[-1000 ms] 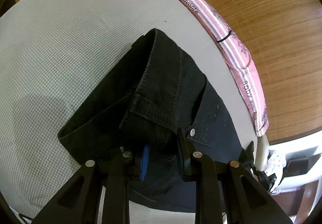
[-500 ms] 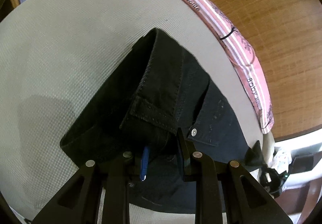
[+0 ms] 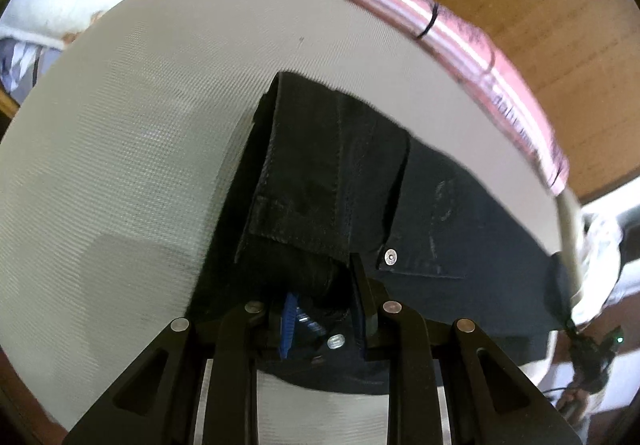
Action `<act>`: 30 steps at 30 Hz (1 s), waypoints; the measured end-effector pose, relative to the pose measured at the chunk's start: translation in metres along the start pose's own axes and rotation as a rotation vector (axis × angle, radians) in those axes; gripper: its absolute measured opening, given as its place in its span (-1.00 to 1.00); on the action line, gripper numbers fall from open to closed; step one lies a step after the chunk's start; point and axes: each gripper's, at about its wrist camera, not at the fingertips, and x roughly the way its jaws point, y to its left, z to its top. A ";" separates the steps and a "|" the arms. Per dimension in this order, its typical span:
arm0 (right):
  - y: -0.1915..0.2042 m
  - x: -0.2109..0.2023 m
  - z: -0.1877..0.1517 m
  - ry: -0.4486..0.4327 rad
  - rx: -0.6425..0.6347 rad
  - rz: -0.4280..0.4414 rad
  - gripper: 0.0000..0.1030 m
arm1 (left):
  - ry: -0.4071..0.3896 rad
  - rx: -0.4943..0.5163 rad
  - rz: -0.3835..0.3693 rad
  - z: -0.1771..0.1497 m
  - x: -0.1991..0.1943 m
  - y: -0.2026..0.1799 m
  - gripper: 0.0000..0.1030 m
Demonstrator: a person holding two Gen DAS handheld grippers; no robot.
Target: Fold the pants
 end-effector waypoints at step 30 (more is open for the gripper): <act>-0.048 0.025 -0.053 0.196 0.118 -0.072 -0.82 | 0.032 0.273 0.258 -0.037 0.012 -0.020 -0.46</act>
